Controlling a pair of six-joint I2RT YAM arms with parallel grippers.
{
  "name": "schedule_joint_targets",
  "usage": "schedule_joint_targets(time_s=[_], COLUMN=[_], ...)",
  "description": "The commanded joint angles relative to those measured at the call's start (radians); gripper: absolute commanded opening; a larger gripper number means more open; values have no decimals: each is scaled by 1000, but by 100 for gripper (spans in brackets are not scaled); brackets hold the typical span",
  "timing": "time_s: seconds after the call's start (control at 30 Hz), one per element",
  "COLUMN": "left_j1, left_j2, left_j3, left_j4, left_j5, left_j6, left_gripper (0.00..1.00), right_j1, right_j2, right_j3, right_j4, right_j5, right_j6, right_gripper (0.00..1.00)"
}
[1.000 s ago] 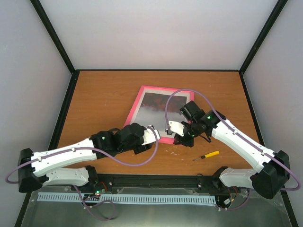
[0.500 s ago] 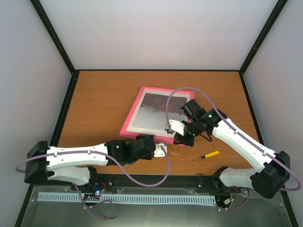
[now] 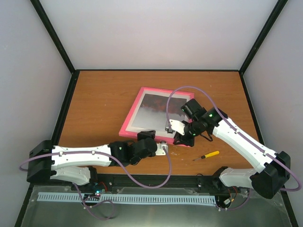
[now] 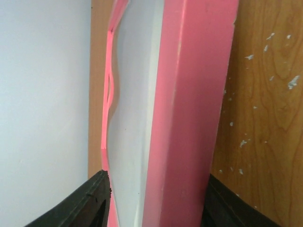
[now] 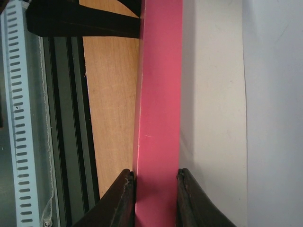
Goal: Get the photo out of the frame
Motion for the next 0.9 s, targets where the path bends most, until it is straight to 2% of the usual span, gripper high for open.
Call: schedule_joint_targets(time_s=[0.0, 0.17, 0.3, 0.33, 0.37, 0.47, 0.57, 0.67, 0.87], left_j1=[-14, -14, -14, -14, -13, -14, -12, -12, -10], left_j2=[8, -4, -17, -21, -26, -46, -47, -35, -7], left_j3=[-11, 19, 62, 78, 98, 156, 241, 307, 457], left_j4=[90, 95, 43, 21, -4, -58, -156, -237, -363], left_j5=[-82, -74, -46, -33, -17, 12, 38, 52, 70], left_j6=[103, 122, 94, 78, 62, 30, -8, -28, -85], left_gripper=[47, 34, 19, 17, 15, 9, 6, 2, 1], right_j1=[-3, -3, -3, -3, -3, -5, -9, -15, -157], right_j2=[-23, -26, -33, -38, -45, -69, -105, -123, -84], right_j3=[61, 68, 94, 104, 113, 154, 176, 237, 482], right_j4=[46, 41, 40, 36, 33, 9, 12, -11, -123], right_j5=[-60, -67, -50, -52, -51, -34, -2, -2, -115], right_j6=[-18, -14, 18, 25, 36, 46, 45, 55, 0], right_gripper=[3, 3, 3, 8, 21, 46, 60, 66, 67])
